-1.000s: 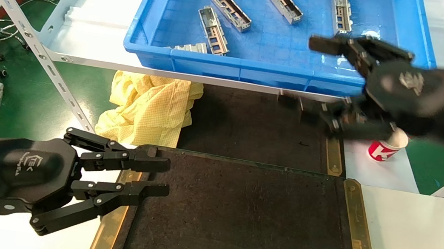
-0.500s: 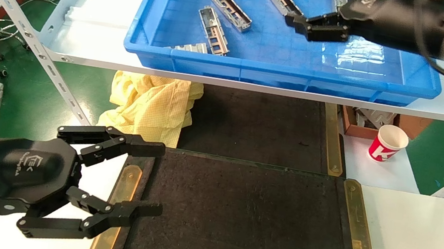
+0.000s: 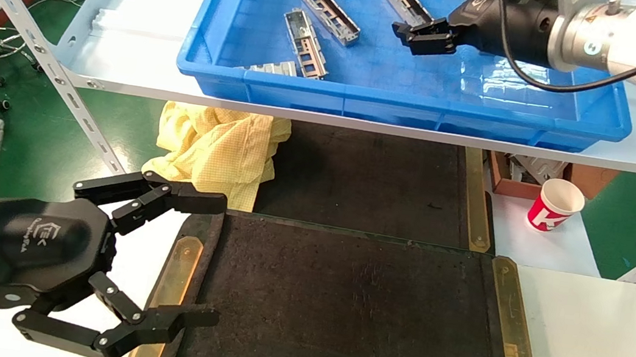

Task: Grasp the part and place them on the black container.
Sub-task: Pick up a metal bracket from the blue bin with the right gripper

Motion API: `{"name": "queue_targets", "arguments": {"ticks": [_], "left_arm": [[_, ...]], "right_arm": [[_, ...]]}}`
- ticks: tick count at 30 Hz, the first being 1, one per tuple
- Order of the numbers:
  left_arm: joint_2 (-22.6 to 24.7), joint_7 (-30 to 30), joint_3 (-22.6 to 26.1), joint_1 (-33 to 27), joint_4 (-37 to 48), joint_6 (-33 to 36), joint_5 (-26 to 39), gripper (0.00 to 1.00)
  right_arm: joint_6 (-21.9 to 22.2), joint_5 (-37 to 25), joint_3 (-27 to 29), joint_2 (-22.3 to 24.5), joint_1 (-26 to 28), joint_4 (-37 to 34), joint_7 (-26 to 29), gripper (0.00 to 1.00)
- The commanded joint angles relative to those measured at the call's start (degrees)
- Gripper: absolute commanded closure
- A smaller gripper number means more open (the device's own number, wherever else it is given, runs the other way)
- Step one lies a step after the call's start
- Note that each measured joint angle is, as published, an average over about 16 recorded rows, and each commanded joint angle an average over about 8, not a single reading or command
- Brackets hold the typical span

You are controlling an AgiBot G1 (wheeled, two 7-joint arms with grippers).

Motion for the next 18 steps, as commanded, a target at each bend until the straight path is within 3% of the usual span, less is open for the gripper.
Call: {"name": "queue_targets", "arguments": {"ticks": [1, 4, 5, 18], "left_arm": [[0.00, 0.00, 0.00, 0.00, 0.00, 0.00, 0.00, 0.00], [0.00, 0.00, 0.00, 0.00, 0.00, 0.00, 0.00, 0.00], [0.00, 0.00, 0.00, 0.00, 0.00, 0.00, 0.00, 0.00], [0.00, 0.00, 0.00, 0.00, 0.00, 0.00, 0.00, 0.00]], "right_arm": [[1.27, -0.17, -0.09, -0.99, 0.22, -1.22, -0.83, 0.55], [2.44, 0.48, 0.35, -1.53, 0.09, -2.03, -1.05, 0.93], [2.75, 0.74, 0.52, -1.64, 0.00, -2.22, -1.05, 0.98], [5.28, 3.17, 1.93, -2.49, -1.99, -2.19, -0.27, 1.00]]}}
